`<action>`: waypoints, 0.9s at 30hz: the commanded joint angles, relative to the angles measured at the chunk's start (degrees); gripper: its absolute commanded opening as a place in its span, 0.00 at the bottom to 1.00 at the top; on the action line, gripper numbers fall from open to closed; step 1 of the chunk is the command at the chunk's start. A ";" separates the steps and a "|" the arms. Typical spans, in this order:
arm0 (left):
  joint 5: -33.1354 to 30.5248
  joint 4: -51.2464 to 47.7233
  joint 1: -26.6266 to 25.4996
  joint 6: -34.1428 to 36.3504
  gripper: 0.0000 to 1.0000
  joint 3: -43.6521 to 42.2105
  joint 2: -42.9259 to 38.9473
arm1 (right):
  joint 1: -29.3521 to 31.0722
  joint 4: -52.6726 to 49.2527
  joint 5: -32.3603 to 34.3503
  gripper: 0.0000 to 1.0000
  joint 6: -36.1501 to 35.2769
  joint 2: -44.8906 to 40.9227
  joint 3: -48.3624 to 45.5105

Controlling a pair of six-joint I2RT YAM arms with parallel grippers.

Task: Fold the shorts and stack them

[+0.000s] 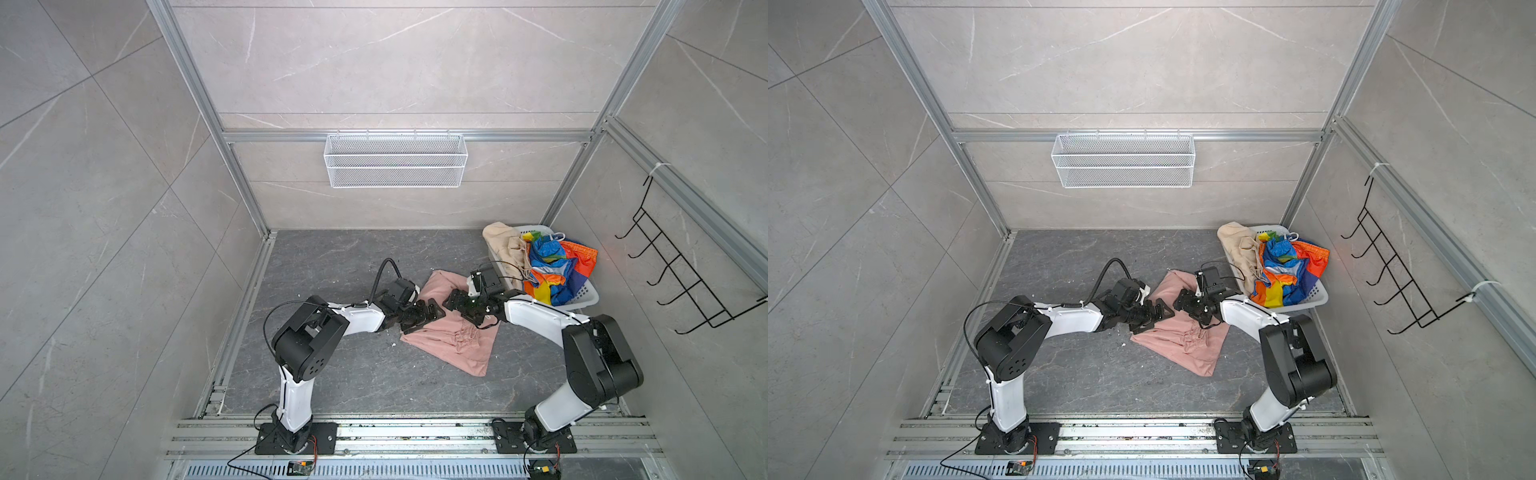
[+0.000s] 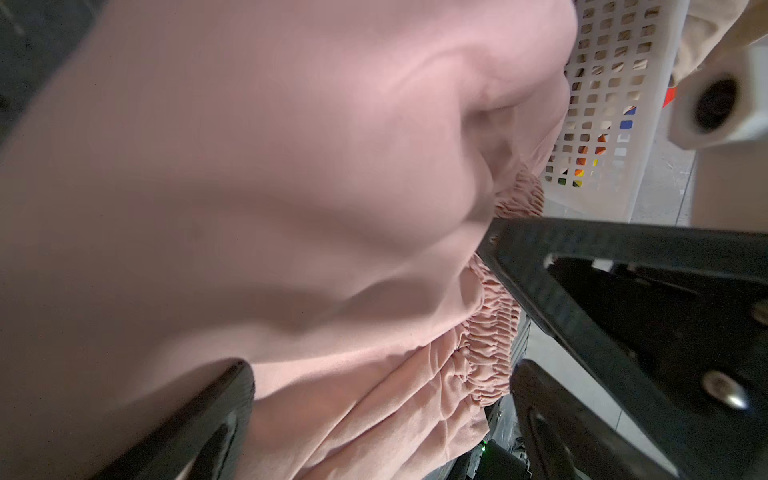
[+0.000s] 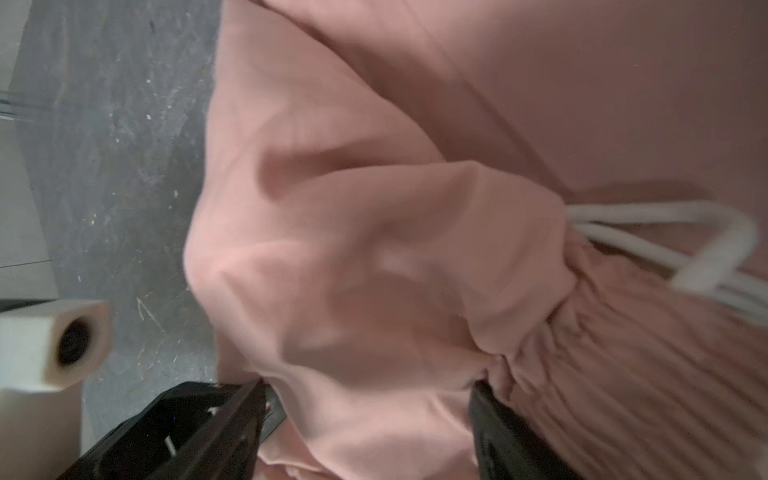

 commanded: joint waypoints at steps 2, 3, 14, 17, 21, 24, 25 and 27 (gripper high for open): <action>-2.91 -5.34 -0.14 1.70 0.99 -3.21 0.96 | -4.10 -0.06 2.97 0.81 -3.47 0.66 -3.97; -2.83 -5.29 -0.14 1.72 0.99 -3.46 1.31 | -4.50 -0.60 3.78 0.82 -4.10 0.06 -4.49; -5.05 -12.25 0.14 8.55 1.00 0.38 -4.31 | -5.12 -12.80 5.52 0.99 -6.83 -17.50 -0.77; -8.08 -17.72 0.90 13.31 0.99 3.74 -8.47 | -5.11 -11.88 1.77 0.99 -4.57 -19.97 -2.01; -8.04 -18.26 5.02 15.13 0.99 4.49 -12.94 | -4.40 -5.06 -4.94 0.99 -0.13 -19.82 -6.03; -5.58 -18.82 8.91 15.62 0.99 4.80 -14.09 | -2.51 -0.93 -6.50 0.99 1.80 -19.32 -8.29; -4.99 -18.99 10.10 15.93 0.99 4.84 -14.19 | -1.95 0.11 -6.60 0.99 1.93 -18.75 -9.05; -3.67 -19.85 11.72 17.07 0.99 5.68 -13.26 | -1.55 0.92 -6.86 0.99 1.45 -16.46 -10.18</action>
